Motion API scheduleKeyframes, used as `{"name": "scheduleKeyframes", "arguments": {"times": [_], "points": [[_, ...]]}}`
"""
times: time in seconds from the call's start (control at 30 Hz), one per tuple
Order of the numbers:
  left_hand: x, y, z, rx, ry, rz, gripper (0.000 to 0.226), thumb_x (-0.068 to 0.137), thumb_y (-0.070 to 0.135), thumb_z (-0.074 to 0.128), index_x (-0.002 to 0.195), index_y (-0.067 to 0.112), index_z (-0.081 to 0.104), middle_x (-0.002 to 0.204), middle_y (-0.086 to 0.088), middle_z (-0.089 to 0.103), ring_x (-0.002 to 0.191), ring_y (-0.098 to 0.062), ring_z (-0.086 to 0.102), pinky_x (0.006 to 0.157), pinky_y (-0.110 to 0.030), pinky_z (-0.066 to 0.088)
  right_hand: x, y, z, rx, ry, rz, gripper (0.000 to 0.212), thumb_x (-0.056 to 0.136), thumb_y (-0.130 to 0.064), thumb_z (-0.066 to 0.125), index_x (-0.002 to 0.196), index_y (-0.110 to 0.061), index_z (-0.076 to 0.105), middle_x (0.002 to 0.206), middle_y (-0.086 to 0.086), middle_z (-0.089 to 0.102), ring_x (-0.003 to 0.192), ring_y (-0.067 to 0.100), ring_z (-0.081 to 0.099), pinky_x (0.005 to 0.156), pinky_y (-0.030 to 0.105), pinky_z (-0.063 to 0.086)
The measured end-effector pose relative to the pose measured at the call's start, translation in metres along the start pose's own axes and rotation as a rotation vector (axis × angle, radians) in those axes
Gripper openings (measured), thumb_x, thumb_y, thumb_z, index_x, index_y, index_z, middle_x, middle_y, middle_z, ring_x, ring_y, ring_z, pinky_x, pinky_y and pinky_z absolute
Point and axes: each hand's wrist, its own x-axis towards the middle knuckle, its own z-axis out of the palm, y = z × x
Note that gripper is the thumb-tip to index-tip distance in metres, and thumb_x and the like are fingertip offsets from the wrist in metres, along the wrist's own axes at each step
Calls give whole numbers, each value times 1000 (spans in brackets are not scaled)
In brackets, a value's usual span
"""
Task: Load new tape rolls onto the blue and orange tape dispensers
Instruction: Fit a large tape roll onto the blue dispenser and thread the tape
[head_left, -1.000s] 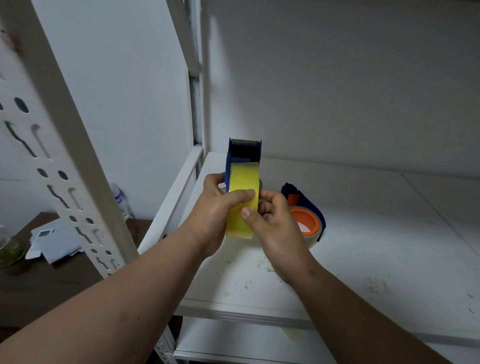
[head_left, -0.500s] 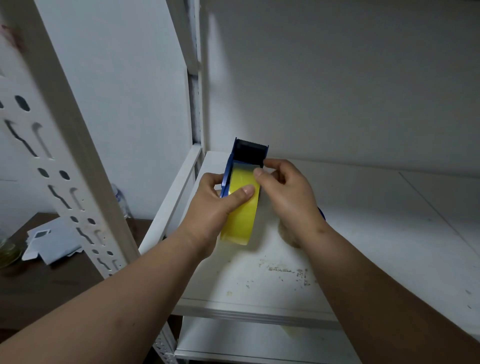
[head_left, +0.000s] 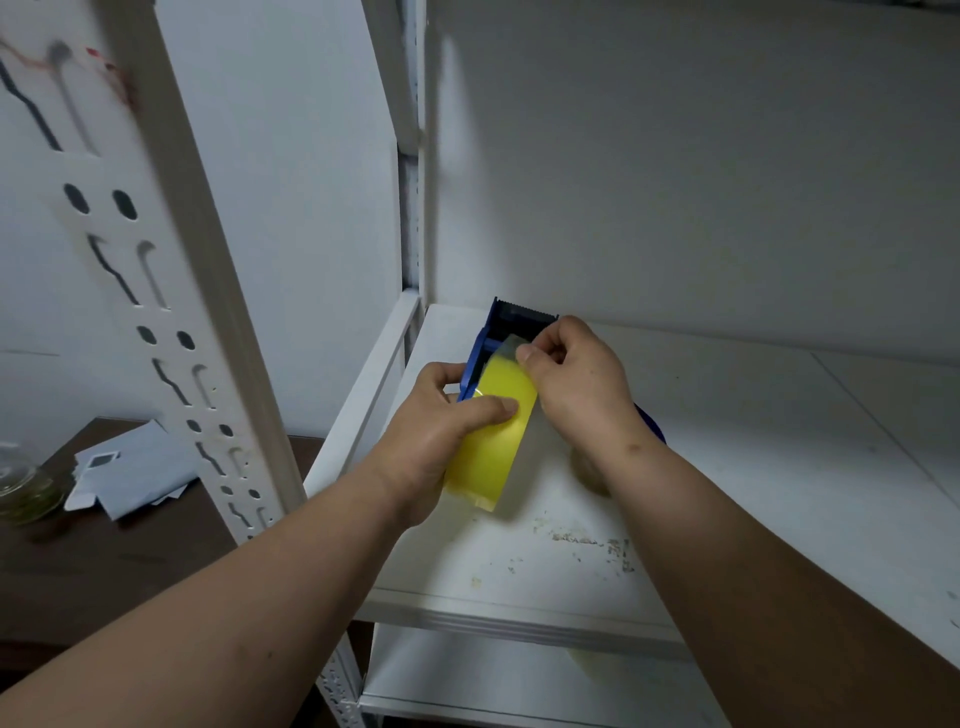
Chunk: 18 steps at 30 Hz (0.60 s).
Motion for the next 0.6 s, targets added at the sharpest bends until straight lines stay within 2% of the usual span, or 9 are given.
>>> {"name": "scheduleKeyframes", "arguments": {"times": [0.07,0.2,0.33,0.4,0.47,0.6], "points": [[-2,-1,0,13,5,10,69,55,21,82,118,19,53,93,-11,76,81,-30,73,78,-49,58,0,3,1,-2,2,24,16,90,-18,55,76,-25,51,69,-13,50,61,0,47,48,3,35],[-7,-4,2,37,74,39,70,53,31,85,116,20,55,109,-19,71,93,-36,72,85,-55,58,1,7,2,-29,-17,38,15,90,-12,51,81,-23,56,71,-15,53,63,-1,48,47,1,34],[-11,-2,3,83,126,49,67,53,43,85,109,20,58,105,-16,71,85,-31,73,77,-47,60,-3,12,0,-5,-34,64,25,88,-12,51,72,-30,56,69,-16,55,58,-4,52,44,3,34],[-12,-1,3,107,147,57,64,52,47,84,105,20,59,101,-15,72,80,-28,73,71,-42,59,-7,12,1,3,-29,74,23,85,-16,53,68,-31,57,66,-18,58,58,-11,53,44,4,35],[-13,-1,3,138,164,74,60,52,50,84,99,21,59,96,-14,73,75,-24,72,66,-38,57,-10,12,2,-12,-23,73,17,83,-23,56,67,-29,59,67,-18,62,61,-8,56,46,8,36],[-14,-1,4,145,180,100,57,52,50,84,93,19,60,93,-16,74,70,-23,69,64,-37,56,-11,14,3,-73,-30,46,15,87,-27,57,74,-21,61,83,-6,66,73,6,60,57,24,43]]}}
